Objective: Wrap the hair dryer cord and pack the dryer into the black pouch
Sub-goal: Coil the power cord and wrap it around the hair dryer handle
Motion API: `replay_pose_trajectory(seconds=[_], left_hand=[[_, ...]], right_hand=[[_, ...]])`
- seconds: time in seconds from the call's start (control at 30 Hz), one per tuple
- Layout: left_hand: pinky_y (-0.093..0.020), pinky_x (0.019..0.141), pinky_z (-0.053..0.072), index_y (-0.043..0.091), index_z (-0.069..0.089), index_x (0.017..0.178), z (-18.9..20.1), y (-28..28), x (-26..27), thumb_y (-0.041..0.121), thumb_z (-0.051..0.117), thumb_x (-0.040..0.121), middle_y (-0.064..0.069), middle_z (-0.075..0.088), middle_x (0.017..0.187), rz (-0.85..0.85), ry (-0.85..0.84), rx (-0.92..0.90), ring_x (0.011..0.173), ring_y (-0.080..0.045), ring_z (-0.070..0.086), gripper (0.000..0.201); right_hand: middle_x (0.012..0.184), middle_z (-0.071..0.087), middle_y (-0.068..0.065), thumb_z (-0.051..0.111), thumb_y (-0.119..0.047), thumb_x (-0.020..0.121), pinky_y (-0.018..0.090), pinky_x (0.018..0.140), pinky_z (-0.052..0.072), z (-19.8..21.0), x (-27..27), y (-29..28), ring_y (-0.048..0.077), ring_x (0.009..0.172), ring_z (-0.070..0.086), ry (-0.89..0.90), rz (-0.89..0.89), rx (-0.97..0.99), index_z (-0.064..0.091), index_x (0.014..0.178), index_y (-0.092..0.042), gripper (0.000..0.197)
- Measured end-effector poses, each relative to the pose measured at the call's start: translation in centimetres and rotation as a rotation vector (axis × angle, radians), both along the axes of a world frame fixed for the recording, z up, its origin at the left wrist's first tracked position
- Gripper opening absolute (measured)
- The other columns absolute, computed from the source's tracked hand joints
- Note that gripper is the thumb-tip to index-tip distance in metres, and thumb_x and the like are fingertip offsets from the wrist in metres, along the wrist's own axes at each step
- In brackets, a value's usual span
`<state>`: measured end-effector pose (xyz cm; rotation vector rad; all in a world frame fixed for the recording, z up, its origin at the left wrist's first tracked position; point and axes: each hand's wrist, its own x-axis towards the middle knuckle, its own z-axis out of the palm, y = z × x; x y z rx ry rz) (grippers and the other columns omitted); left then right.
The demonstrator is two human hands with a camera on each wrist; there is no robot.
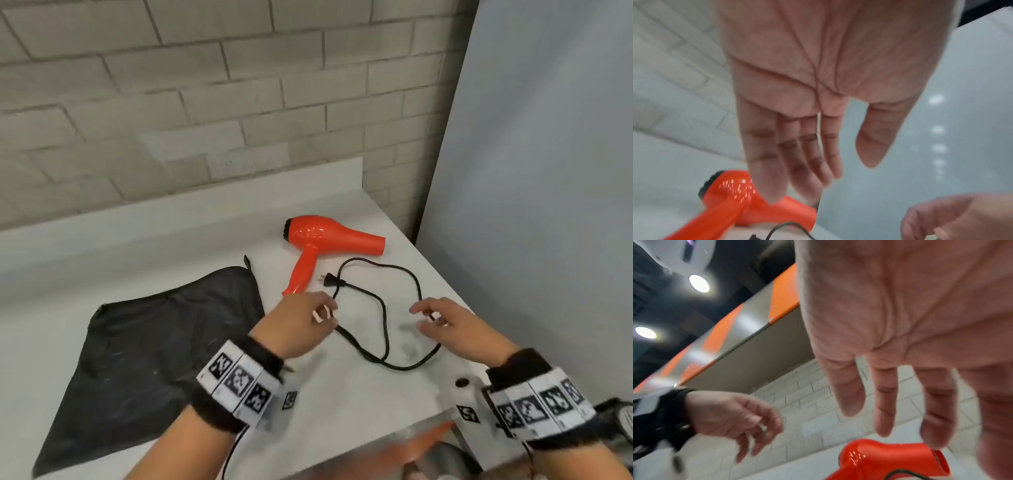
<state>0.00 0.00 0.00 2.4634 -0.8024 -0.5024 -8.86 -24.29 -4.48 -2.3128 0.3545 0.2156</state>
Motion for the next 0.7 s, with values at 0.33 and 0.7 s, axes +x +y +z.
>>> replay_pose_trajectory(seconds=[0.33,0.7], left_hand=[[-0.035,0.112,0.025,0.010,0.021,0.143,-4.6,-7.1,8.3,0.010,0.040,0.091,-0.012,0.022,0.151,0.029,-0.015,0.399,0.138,-0.028,0.026,0.056],[-0.028,0.088,0.044,0.009,0.055,0.115,-5.2,-7.9,8.9,0.018,0.054,0.087,-0.008,0.059,0.114,-0.033,-0.138,0.431,0.107,-0.025,0.056,0.030]], right_hand=[[0.082,0.059,0.012,0.041,-0.010,0.088,0.027,0.052,0.048,-1.9,2.8,-0.7,0.024,0.063,0.057,0.387,-0.244,-0.138,0.051,0.099,0.000,0.018],[0.075,0.058,0.011,0.049,-0.010,0.090,0.022,0.041,0.052,0.3,2.2,-0.2,0.018,0.045,0.058,0.047,-0.377,0.136,0.054,0.095,-0.004,0.009]])
